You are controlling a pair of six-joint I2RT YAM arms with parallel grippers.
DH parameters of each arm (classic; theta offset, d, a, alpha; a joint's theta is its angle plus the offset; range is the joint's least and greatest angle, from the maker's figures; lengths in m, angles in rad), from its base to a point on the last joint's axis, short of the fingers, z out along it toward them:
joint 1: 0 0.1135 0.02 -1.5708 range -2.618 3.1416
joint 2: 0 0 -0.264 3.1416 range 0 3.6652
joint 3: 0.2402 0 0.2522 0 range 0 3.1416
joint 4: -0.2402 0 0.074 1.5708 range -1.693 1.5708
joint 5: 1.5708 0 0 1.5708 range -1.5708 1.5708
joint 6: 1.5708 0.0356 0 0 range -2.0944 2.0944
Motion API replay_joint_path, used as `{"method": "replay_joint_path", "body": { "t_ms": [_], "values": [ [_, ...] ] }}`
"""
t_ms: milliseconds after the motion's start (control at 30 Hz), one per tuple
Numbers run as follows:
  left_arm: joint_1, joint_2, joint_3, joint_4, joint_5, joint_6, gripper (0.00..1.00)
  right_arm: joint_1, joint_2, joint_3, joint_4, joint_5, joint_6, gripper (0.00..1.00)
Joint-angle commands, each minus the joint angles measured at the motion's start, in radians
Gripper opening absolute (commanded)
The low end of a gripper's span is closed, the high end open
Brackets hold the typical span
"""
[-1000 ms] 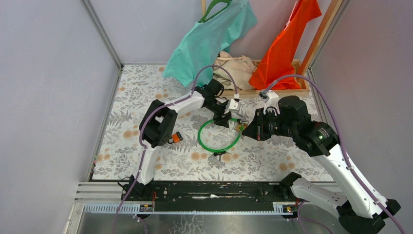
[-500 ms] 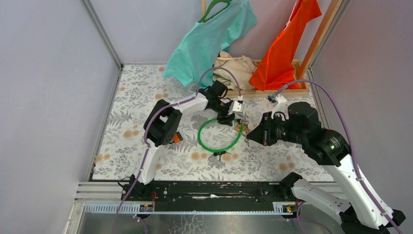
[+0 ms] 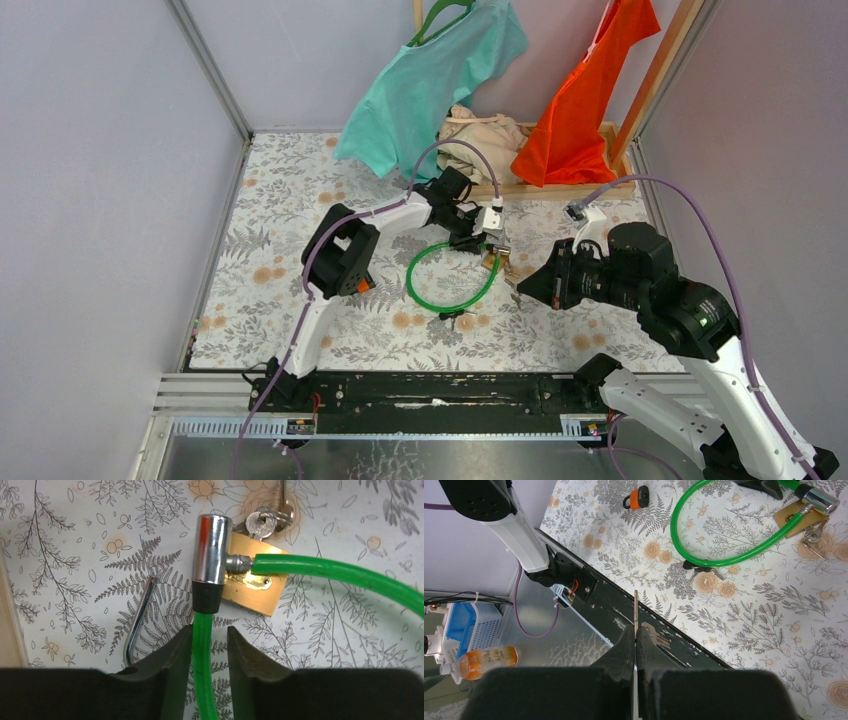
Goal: Unlock with the key
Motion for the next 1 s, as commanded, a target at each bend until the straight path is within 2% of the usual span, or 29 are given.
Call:
{"method": "replay_joint_path", "body": {
  "t_ms": [0, 300, 433, 700, 967],
  "values": [
    [-0.015, -0.005, 0.015, 0.083, -0.03, -0.025, 0.26, -0.006, -0.007, 0.042, -0.001, 0.018, 0.021, 0.0],
    [-0.023, -0.06, 0.003, 0.116, -0.094, -0.06, 0.06, -0.006, 0.007, 0.072, -0.004, 0.025, 0.01, 0.0],
    [-0.023, -0.126, 0.065, 0.013, -0.091, -0.045, 0.0, -0.006, 0.007, 0.097, 0.033, 0.006, 0.028, 0.0],
    [-0.004, -0.348, 0.028, -0.145, -0.077, 0.048, 0.0, -0.006, 0.024, 0.156, 0.039, 0.016, 0.025, 0.0],
    [0.02, -0.55, 0.086, -0.324, -0.063, 0.073, 0.0, -0.006, 0.123, 0.337, -0.027, -0.02, -0.018, 0.0]
  ]
}}
